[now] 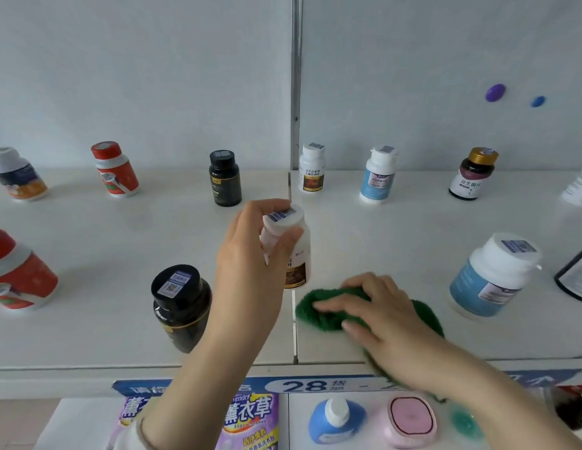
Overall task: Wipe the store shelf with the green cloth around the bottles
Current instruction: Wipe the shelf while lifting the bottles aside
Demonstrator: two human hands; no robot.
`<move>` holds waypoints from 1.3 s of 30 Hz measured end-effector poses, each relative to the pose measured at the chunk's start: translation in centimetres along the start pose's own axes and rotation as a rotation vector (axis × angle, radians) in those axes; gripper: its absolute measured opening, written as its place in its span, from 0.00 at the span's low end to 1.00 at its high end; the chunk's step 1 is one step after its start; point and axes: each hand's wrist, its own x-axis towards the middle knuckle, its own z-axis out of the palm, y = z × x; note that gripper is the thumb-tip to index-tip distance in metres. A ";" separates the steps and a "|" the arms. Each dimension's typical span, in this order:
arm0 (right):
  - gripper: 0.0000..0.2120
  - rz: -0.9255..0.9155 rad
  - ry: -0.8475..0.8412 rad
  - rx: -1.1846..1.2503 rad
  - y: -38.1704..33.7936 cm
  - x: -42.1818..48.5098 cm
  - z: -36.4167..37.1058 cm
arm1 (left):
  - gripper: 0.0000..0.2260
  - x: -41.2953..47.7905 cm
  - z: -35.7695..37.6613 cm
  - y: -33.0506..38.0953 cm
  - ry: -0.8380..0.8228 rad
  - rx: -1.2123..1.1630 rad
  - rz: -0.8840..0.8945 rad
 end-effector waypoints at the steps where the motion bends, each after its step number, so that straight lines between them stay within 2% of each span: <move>1: 0.18 0.063 0.018 -0.028 1.2 1.5 -0.4 | 0.11 0.2 0.1 -0.1 0.002 0.000 -0.005; 5: 0.20 0.500 0.127 -0.256 5.1 10.0 -1.6 | 0.13 0.7 0.4 -0.2 0.001 0.026 0.005; 7: 0.21 0.574 0.119 -0.275 5.4 12.6 -1.6 | 0.12 1.0 0.4 -0.3 -0.009 0.051 0.017; 10: 0.21 0.494 0.095 -0.243 3.4 12.6 -0.6 | 0.09 1.8 0.5 -0.7 0.012 0.073 0.018; 13: 0.20 0.288 0.082 -0.184 -0.3 7.4 1.0 | 0.08 2.8 0.7 -1.1 0.040 0.069 0.017; 16: 0.17 0.084 0.147 -0.144 -3.5 0.6 1.2 | 0.08 3.1 1.7 -1.4 0.016 0.064 -0.004; 20: 0.17 0.082 0.211 -0.129 -4.7 -4.3 0.3 | 0.09 3.1 3.5 -1.2 -0.074 0.049 -0.041; 28: 0.23 0.121 0.285 -0.142 -4.9 -7.1 0.4 | 0.07 2.4 6.0 -1.1 -0.233 0.067 -0.025; 35: 0.16 0.142 0.320 -0.135 -5.0 -7.8 0.2 | 0.09 2.3 7.2 -1.3 -0.260 0.050 0.017; 39: 0.17 0.160 0.302 -0.133 -5.2 -7.9 0.1 | 0.11 2.1 7.5 -1.3 -0.259 0.058 0.029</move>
